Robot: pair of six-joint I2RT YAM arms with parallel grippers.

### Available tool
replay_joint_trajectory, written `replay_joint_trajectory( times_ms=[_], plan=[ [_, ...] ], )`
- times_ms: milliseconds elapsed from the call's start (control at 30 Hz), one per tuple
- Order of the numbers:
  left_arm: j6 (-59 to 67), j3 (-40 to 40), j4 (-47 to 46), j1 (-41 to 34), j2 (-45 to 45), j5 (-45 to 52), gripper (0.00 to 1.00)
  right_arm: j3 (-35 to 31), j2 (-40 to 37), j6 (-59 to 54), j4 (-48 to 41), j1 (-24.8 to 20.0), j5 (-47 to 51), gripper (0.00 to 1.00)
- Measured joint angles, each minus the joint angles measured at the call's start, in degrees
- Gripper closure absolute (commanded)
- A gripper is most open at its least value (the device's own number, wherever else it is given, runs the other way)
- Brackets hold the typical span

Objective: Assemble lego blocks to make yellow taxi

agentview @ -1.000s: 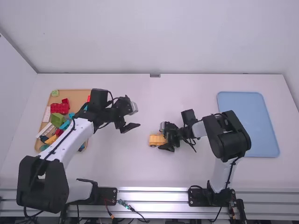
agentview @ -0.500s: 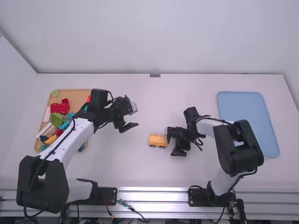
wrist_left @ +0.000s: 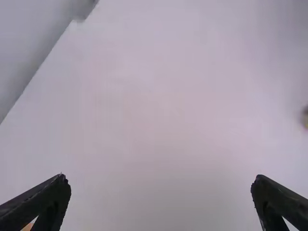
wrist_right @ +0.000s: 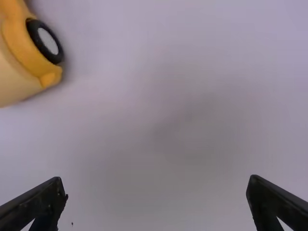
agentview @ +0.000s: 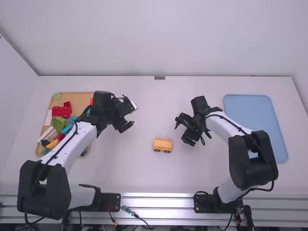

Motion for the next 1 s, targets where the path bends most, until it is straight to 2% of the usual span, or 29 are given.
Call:
replay_joint_trajectory(
  times_ms=[33,100,167,333,367,433,500,600,700,867,1000],
  plan=[
    [0.0,0.0,0.0,0.0,0.0,0.0,0.01,0.0,0.0,0.0,0.0,0.0,0.0,0.01],
    [-8.61,0.02,0.28,1.29,0.87,-9.66,0.01,1.79,0.0,0.63,0.24,0.02,0.33,0.01],
    [-14.25,0.0,-1.03,4.46,1.53,-14.36,0.01,3.17,0.0,0.85,0.26,0.02,0.42,0.01],
    [-20.7,-0.04,-3.37,11.85,2.29,-16.7,0.01,4.61,0.0,0.83,0.35,0.0,0.61,0.01],
    [-23.39,-0.09,-3.74,17.14,2.56,-17.14,0.01,4.81,0.0,0.66,0.37,0.02,0.66,0.01],
    [-25.33,-0.07,-4.35,23.96,2.67,-16.26,0.01,4.85,0.0,0.85,0.63,0.0,0.66,0.01],
    [-26.05,0.09,-5.86,27.47,2.67,-15.19,0.01,4.85,0.0,0.79,1.29,0.0,0.66,0.01],
    [-30.88,2.19,-13.11,37.4,3.02,-12.79,0.01,4.92,0.0,0.61,3.52,0.02,1.18,0.01],
    [-36.89,5.38,-15.61,44.15,4.59,-11.96,0.01,5.01,0.0,0.81,4.81,0.02,1.7,0.01],
    [-49.48,7.1,-15.96,51.47,6.45,-9.68,0.01,5.01,0.0,0.7,5.84,0.02,2.12,0.01],
    [-58.95,7.1,-16.96,52.92,7.5,-6.05,0.01,5.01,0.0,0.74,5.81,0.02,2.14,0.01]
  ],
)
